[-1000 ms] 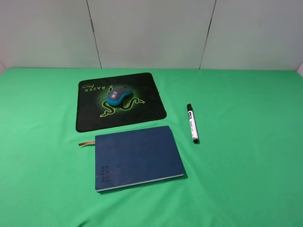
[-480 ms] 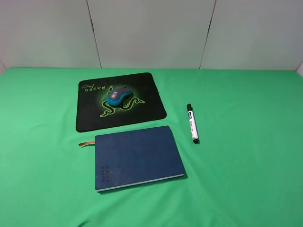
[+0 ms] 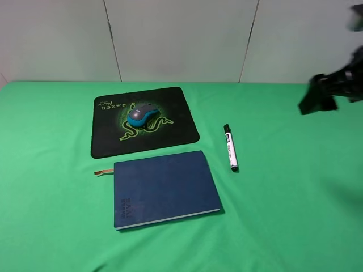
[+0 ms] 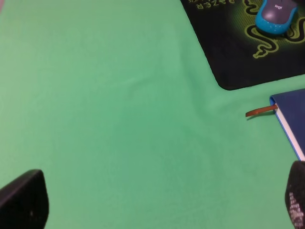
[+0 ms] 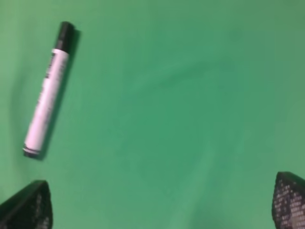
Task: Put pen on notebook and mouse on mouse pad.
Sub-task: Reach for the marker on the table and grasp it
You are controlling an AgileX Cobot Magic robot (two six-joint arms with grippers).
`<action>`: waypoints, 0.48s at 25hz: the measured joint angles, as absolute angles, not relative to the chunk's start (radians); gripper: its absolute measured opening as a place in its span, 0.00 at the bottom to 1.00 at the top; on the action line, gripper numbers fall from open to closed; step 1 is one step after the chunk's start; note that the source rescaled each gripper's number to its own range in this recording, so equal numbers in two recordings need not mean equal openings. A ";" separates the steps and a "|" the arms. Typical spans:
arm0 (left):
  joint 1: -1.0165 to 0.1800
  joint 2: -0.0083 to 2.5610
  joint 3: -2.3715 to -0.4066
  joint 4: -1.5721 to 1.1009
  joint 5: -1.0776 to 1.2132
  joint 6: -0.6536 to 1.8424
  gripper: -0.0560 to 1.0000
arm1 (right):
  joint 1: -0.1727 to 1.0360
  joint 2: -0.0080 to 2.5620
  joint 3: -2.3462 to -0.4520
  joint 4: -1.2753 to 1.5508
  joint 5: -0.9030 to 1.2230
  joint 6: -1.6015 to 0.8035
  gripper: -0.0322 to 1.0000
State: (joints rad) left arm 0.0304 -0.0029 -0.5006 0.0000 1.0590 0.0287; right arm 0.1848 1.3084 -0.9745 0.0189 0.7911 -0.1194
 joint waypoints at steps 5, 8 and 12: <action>0.030 -0.003 -0.501 0.000 1.059 0.029 1.00 | 0.258 1.483 -1.108 0.015 0.807 -0.094 1.00; 0.030 -0.003 -0.501 0.000 1.059 0.029 1.00 | 0.302 1.635 -1.236 0.014 0.836 -0.058 1.00; 0.030 -0.003 -0.501 0.000 1.059 0.029 1.00 | 0.332 1.756 -1.329 0.014 0.855 -0.022 1.00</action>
State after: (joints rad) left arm 0.0304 -0.0029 -0.5006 0.0000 1.0590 0.0287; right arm 0.3321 1.7561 -1.3290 0.0143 0.8547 -0.0217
